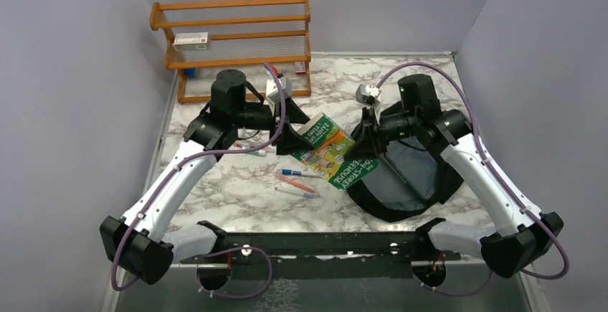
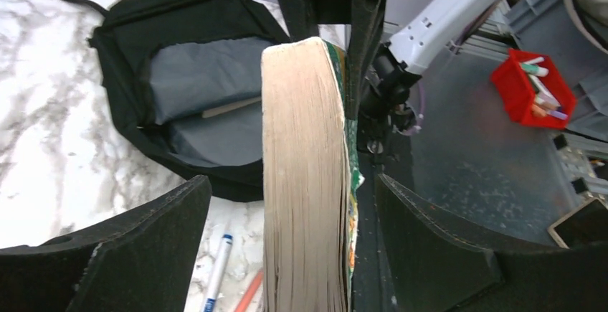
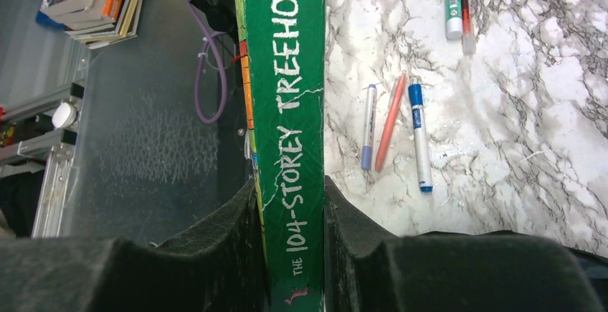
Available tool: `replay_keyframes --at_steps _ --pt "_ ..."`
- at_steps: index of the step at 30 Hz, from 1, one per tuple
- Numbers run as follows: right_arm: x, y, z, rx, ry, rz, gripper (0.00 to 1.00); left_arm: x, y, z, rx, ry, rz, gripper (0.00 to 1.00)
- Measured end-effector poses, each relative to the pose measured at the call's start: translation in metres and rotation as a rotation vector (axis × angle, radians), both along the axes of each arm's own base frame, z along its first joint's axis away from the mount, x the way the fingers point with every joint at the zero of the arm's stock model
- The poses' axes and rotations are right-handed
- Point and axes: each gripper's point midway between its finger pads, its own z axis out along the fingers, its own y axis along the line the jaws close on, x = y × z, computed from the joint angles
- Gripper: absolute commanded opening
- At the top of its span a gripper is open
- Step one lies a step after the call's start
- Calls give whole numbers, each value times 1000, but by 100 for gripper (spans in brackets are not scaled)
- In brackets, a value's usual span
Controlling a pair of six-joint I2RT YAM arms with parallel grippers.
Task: Pack the student bag
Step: Pick up the book from the center of the board.
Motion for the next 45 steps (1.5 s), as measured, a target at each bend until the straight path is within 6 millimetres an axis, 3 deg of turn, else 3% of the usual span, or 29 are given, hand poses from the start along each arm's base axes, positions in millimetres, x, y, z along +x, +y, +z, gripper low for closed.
replay_keyframes --at_steps 8,13,18,22,28,31,35,38,42,45 --pt "-3 -3 -9 -34 10 33 1 -15 -9 -11 20 64 -78 63" --pt "0 -3 0 -40 -10 38 1 -24 -14 -13 32 97 -121 57" --pt "0 -2 4 -43 -19 46 1 -29 -20 -15 45 116 -152 42" --pt "-3 -2 -2 -63 8 59 1 -30 -25 -24 71 151 -171 39" --pt "-6 -2 -4 -92 24 62 2 -32 -28 -31 94 165 -190 11" --pt "-5 -3 -1 -97 15 56 16 -33 -29 -28 93 144 -196 0" --pt "-4 -5 -1 -110 6 35 45 -32 -30 -28 98 115 -194 0" --pt "1 -6 -1 -111 -26 -15 60 -29 -32 -32 118 86 -170 0" --pt "15 -18 -8 -135 -90 -176 71 -19 -31 -46 188 79 -87 0" --pt "18 -35 0 -137 -164 -310 77 -6 -29 -53 223 63 -8 0"
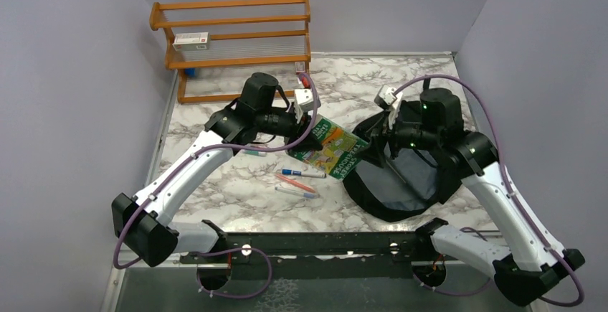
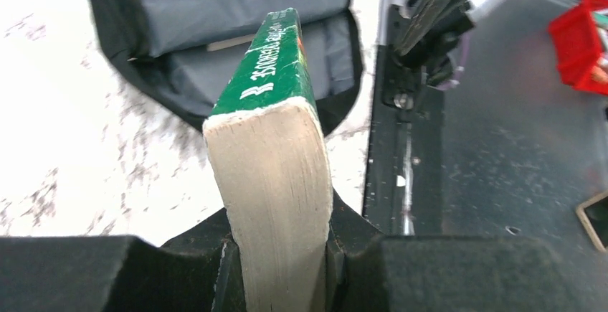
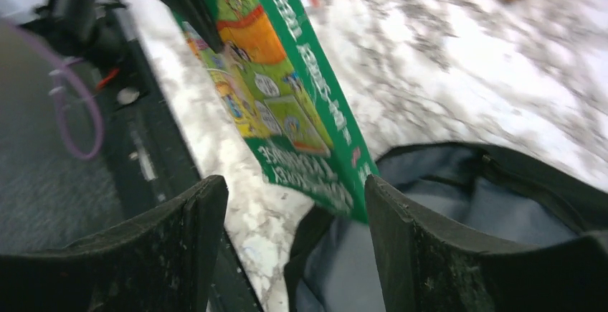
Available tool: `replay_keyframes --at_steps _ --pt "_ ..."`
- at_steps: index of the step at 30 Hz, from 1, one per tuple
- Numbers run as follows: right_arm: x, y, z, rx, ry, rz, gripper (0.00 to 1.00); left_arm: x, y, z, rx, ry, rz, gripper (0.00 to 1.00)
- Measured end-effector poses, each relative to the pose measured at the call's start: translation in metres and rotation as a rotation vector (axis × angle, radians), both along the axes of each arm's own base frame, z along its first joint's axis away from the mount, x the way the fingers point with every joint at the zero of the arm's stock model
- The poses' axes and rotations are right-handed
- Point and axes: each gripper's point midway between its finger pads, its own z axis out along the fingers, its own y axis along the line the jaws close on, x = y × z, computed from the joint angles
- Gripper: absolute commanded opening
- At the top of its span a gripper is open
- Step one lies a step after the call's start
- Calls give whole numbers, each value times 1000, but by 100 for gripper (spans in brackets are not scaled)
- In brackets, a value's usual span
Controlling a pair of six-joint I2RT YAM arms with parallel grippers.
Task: Pack the student bag
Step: Pick up the book from the center of the board.
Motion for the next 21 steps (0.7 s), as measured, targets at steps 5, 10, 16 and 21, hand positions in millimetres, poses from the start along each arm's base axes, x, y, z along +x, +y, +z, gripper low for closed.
replay_keyframes --at_steps 5,10,16,21 --pt "22 -32 -6 -67 -50 -260 77 34 11 -10 55 -8 180 0" --pt "45 -55 -32 -177 14 -450 76 98 56 -27 66 65 517 0" --pt "42 -45 -80 -201 247 -504 75 146 134 -72 103 191 941 0" --pt "31 -32 -127 -150 435 -541 73 149 147 -73 110 194 1047 0"
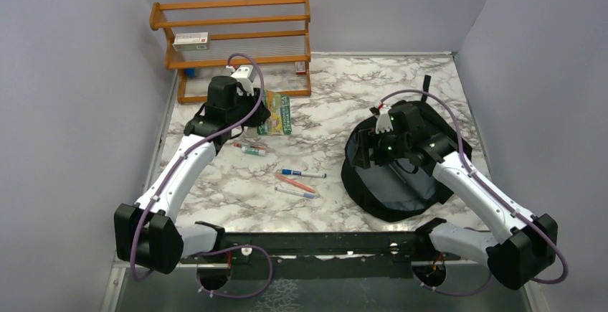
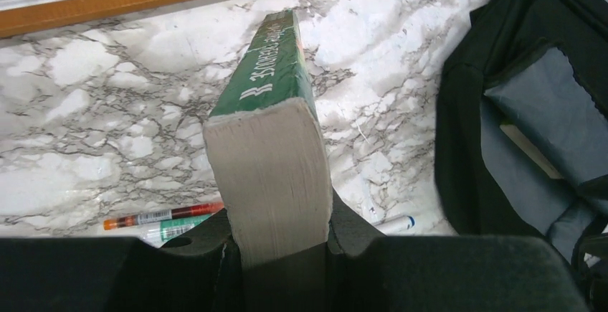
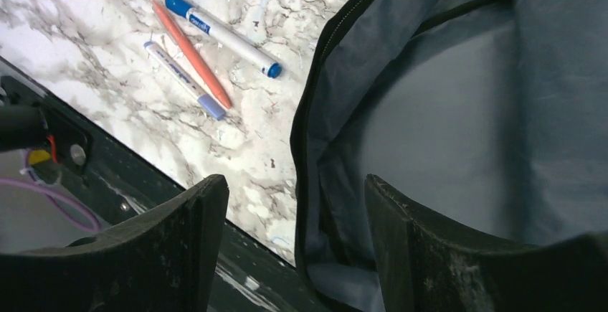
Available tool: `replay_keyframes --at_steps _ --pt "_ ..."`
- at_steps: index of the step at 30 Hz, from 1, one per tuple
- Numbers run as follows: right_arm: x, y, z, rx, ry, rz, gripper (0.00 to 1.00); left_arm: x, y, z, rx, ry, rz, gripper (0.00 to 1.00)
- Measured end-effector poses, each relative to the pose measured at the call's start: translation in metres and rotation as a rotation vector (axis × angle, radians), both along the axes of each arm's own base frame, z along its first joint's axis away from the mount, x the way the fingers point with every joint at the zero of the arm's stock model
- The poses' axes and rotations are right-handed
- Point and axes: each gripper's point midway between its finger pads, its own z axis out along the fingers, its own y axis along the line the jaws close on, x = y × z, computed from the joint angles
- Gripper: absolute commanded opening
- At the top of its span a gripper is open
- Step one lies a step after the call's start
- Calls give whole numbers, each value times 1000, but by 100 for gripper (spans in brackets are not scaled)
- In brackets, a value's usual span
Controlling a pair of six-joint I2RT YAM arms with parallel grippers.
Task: Pack the student bag
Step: Pick up the book from the center of the board, then place the book in the student bag.
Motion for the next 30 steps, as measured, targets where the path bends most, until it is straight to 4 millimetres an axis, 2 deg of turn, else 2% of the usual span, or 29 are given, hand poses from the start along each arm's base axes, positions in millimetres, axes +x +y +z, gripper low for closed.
replay_keyframes --at_steps 3,6,15,18,21,30 --pt "2 8 -21 40 54 -33 70 1 6 7 7 -23 42 0" --pt "12 18 -36 60 87 -46 63 2 11 10 10 -32 71 0" --pt "39 47 -81 41 115 -14 17 3 14 12 10 -35 97 0" --pt "49 52 -91 20 115 -11 6 2 14 16 4 -44 100 0" --pt "64 60 -90 10 96 -10 1 1 15 20 -1 -54 104 0" --pt "142 94 -61 7 -63 26 3 0 16 23 -5 -61 109 0"
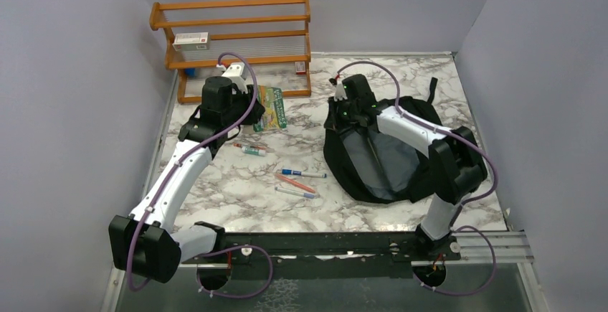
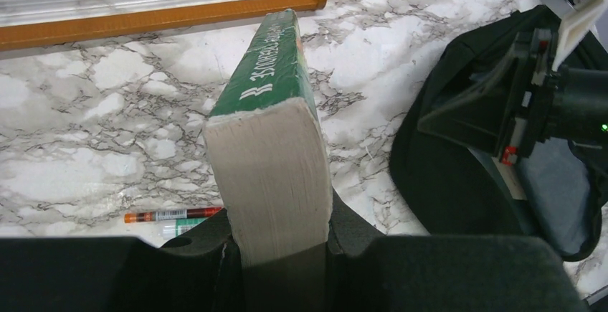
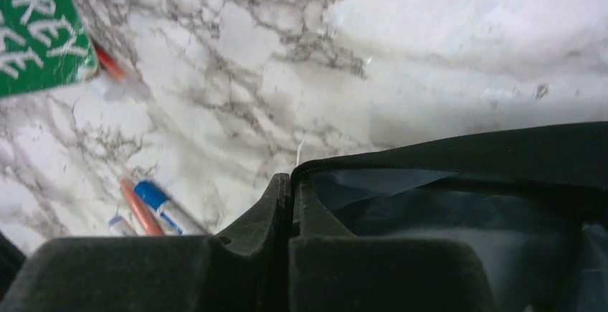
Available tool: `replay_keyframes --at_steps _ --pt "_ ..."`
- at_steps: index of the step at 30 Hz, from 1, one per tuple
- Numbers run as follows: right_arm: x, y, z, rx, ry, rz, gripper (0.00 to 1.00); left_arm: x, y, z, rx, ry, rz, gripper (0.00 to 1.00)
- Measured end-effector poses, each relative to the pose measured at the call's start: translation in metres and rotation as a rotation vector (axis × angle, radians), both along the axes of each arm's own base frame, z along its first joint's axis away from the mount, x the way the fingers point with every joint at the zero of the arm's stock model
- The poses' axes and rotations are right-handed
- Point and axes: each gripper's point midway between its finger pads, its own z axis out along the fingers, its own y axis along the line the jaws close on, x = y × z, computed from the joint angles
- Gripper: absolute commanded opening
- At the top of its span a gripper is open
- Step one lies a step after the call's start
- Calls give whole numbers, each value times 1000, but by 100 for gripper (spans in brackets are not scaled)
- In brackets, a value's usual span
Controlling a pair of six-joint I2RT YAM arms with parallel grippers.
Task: Pack the student bag
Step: Place the book in the student bag.
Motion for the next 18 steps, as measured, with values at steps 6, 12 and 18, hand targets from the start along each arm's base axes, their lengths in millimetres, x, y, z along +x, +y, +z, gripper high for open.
replay_keyframes --at_steps 6,12,18 --pt "32 11 2 -30 -60 11 36 -1 0 1 0 -4 1 0" --pt "33 -12 20 -95 -132 -60 59 0 7 3 16 -13 31 0" --pt "10 -69 54 -230 -198 -203 80 0 10 2 27 -12 48 0"
